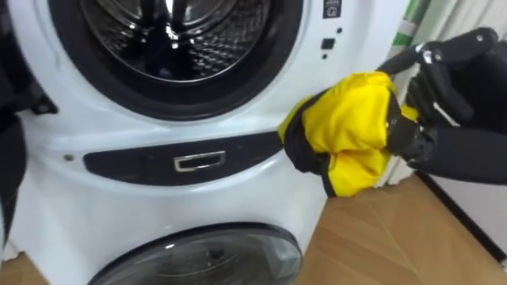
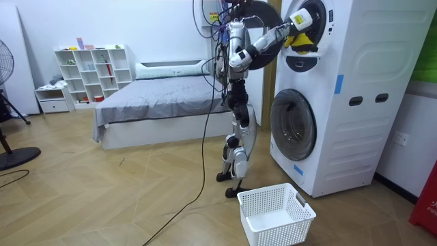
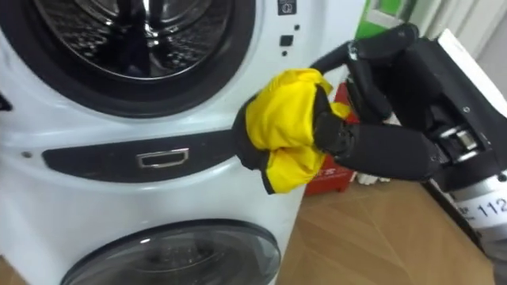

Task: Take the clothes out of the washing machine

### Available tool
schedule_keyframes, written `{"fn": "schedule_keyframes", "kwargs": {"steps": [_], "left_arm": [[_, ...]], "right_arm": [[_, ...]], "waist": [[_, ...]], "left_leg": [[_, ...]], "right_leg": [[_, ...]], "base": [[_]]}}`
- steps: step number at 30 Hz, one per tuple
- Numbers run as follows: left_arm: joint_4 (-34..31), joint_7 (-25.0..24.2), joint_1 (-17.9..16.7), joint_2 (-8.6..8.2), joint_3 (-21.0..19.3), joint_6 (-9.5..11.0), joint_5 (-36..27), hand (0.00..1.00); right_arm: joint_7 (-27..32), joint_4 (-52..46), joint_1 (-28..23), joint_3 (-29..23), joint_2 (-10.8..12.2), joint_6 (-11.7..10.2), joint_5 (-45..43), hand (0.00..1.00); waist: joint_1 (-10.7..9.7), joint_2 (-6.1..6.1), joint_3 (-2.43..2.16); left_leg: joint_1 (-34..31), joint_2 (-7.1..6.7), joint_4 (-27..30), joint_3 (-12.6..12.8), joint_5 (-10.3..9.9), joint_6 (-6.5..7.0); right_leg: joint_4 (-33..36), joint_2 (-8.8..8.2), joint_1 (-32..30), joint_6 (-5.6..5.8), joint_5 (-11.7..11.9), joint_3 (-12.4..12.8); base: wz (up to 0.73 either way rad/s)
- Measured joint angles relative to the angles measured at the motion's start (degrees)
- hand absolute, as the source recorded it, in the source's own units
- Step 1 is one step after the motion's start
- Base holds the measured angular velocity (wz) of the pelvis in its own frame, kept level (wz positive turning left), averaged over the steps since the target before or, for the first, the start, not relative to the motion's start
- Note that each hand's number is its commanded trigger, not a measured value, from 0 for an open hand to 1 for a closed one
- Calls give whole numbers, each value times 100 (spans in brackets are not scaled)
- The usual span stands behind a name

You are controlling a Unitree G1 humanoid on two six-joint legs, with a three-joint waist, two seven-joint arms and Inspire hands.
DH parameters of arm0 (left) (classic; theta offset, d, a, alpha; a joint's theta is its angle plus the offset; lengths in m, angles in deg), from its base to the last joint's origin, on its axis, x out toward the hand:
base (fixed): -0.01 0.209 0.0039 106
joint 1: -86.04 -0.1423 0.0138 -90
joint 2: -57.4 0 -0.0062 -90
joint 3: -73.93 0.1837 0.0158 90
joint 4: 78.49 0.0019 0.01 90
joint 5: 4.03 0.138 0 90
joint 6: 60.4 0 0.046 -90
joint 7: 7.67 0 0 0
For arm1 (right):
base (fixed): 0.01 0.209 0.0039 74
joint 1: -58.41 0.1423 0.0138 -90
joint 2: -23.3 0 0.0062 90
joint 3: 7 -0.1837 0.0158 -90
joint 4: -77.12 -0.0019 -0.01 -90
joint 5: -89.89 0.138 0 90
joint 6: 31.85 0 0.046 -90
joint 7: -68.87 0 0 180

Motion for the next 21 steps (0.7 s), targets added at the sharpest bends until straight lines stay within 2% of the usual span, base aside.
{"fn": "schedule_keyframes", "kwargs": {"steps": [4, 9, 12, 13, 15, 19, 21], "left_arm": [[25, -9, 54, 20, 55, 1, 2, 0], [21, -9, 104, 32, 119, 1, 3, 0], [15, -9, 104, 59, 274, -5, 2, 0], [20, -9, 108, 77, 297, -11, 3, 0], [32, -11, 105, 104, 377, -38, 3, 0], [30, -39, 207, 139, 526, -93, -40, 0], [37, -39, 295, 151, 566, -124, -121, 0]], "right_arm": [[-28, 34, -317, -17, -7, 16, -6, 100], [-71, 55, -566, -107, -15, 17, -53, 100], [-76, 260, -654, -170, -22, 18, -27, 100], [-95, 417, -672, -173, -22, 34, -56, 100], [-107, 569, -680, -176, -21, 123, -155, 100], [-135, 923, -719, -176, -20, 161, -428, 100], [-129, 1117, -825, -177, 1, 161, -565, 100]], "waist": [[-22, 48, 59], [-132, 45, 59], [-308, 44, 56], [-388, 18, 49], [-418, 7, 42], [-577, 46, 68], [-587, 51, 68]], "left_leg": [[128, 56, -97, 293, -34, -26], [147, 81, -94, 618, -80, -65], [131, 149, -62, 777, -106, -82], [114, 150, -50, 848, -112, -88], [80, 156, -44, 985, -118, -98], [71, 163, -28, 1214, -119, -101], [73, 164, -28, 1288, -119, -101]], "right_leg": [[94, 82, -62, 0, 1, 233], [184, 185, -211, -19, 20, 536], [205, 224, -300, -28, 27, 654], [235, 248, -346, -31, 29, 728], [276, 290, -436, -41, 45, 833], [276, 347, -529, -38, 97, 1038], [287, 368, -564, -37, 111, 1111]], "base": [[-37], [-36], [-24], [-24], [-39], [-30], [-27]]}}
